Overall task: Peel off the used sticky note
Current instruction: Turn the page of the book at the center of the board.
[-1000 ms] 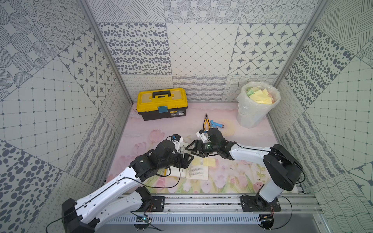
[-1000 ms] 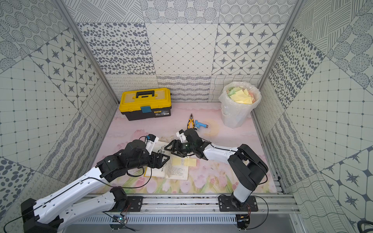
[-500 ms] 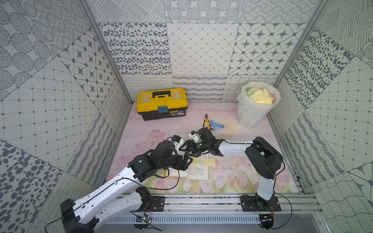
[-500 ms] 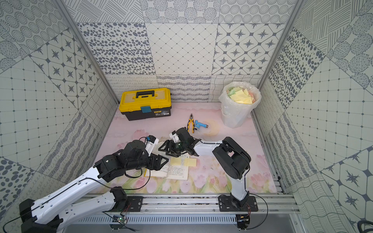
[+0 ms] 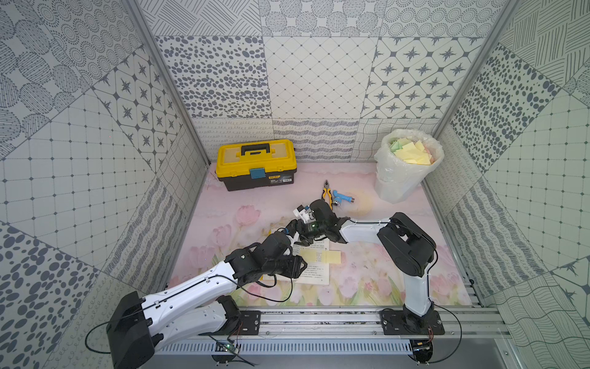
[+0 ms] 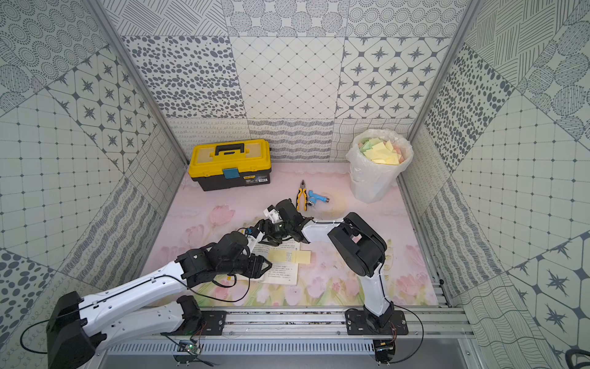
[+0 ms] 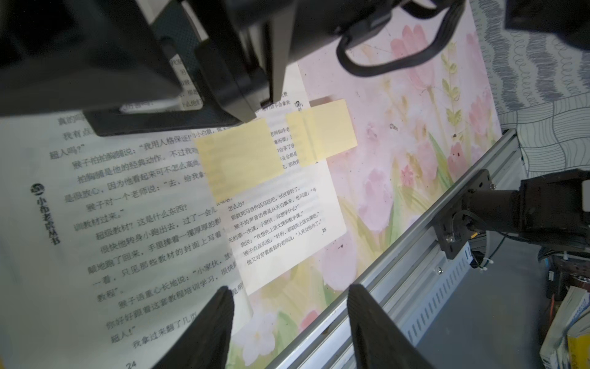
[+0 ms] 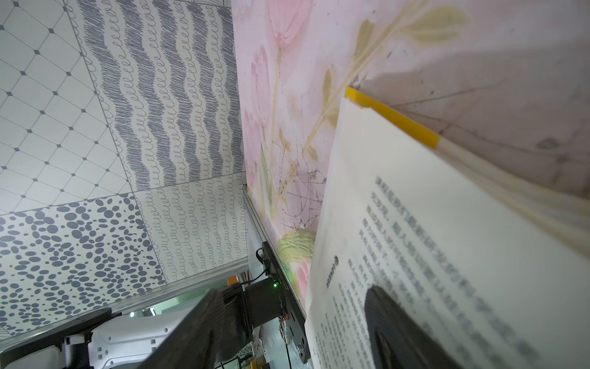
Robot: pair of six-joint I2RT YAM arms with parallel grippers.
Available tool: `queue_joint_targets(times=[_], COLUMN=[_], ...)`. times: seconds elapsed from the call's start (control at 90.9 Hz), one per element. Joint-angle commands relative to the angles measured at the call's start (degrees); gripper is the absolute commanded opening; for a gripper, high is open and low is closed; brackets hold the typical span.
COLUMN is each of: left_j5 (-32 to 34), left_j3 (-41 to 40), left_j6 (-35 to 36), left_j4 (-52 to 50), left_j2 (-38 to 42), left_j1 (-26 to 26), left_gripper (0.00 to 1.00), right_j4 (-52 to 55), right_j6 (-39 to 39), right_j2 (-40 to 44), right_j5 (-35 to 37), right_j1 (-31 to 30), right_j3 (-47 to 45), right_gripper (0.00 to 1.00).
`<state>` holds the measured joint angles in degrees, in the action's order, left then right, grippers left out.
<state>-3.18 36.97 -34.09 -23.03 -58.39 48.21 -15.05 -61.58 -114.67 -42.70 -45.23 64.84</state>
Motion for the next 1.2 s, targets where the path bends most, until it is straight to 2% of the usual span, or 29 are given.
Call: queue_joint_targets(times=[0.0, 0.176, 0.341, 0.572, 0.858, 1.189], left_j5=[-2.3, -1.9, -1.6, 6.2, 11.8, 7.4], left_j3=[-1.5, -1.6, -1.1, -0.2, -2.8, -6.7], left_j6=[-0.1, 1.4, 2.1, -0.3, -4.5, -0.1], left_j4=[13.1, 18.7, 22.3, 20.1, 17.9, 24.3], left_j2=[-4.8, -11.1, -17.2, -22.1, -20.5, -20.3], left_j1=[0.6, 0.7, 0.7, 0.6, -0.4, -1.0], left_gripper=[0.54, 0.41, 0.40, 0.33, 0.26, 0.25], right_j4=[-3.9, -5.4, -5.6, -5.1, -2.2, 5.1], right_j6=[-1.3, -2.3, -2.6, -2.4, -0.3, 4.4], right_j2=[-1.7, -2.0, -1.8, -0.8, 1.4, 10.1], right_j5=[-1.0, -1.3, -1.5, -1.3, -0.6, 1.9], right_j1=[0.3, 0.7, 0.9, 1.0, 1.8, 6.3], right_j3=[0.8, 0.6, 0.6, 0.2, 0.2, -3.3], right_gripper=[0.73, 0.71, 0.71, 0.70, 0.70, 0.72])
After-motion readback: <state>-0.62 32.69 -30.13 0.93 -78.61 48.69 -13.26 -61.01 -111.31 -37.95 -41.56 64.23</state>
